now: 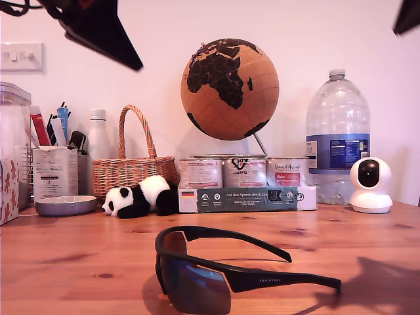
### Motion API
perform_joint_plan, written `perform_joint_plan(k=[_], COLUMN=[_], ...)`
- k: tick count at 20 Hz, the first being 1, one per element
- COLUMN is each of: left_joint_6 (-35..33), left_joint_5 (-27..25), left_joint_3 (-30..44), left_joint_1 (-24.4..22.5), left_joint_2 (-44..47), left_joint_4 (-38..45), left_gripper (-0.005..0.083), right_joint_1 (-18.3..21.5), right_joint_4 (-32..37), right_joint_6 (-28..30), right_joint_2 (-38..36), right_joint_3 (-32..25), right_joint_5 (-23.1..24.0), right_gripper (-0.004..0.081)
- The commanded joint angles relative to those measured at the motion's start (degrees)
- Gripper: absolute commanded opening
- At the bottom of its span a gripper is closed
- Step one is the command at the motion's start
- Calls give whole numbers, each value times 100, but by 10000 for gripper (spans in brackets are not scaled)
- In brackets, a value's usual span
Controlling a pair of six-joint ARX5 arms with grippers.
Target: Pick up the sunglasses and open them, then place them back on the table
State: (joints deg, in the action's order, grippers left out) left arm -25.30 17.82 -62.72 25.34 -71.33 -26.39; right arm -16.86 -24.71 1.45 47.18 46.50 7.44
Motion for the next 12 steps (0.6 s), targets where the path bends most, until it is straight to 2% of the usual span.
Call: perform_joint_plan(k=[1,6,9,12], left_joint_6=[297,929,1268,1648], left_joint_5=[42,50,-7,-205], left_joint_3=[286,1073,1749,2590], left_joint_1=[-369,-1215,-1620,-1816], left_joint_2=[140,658,1019,1416], left_joint_4=[302,1364,1987,2815], left_gripper=[-15,-15,-15,-15], right_joint_1=[238,704,723,713], right_joint_4=[247,1318,2105,2811], right_joint_6=[11,-20,-208,-179], right_joint_2=[-232,-765,-1023,-1239], right_joint_3=[-313,-1233,-1814,-2326], right_joint_5=[-72,-278,-273,-247], right_gripper=[-11,-11,-11,-11])
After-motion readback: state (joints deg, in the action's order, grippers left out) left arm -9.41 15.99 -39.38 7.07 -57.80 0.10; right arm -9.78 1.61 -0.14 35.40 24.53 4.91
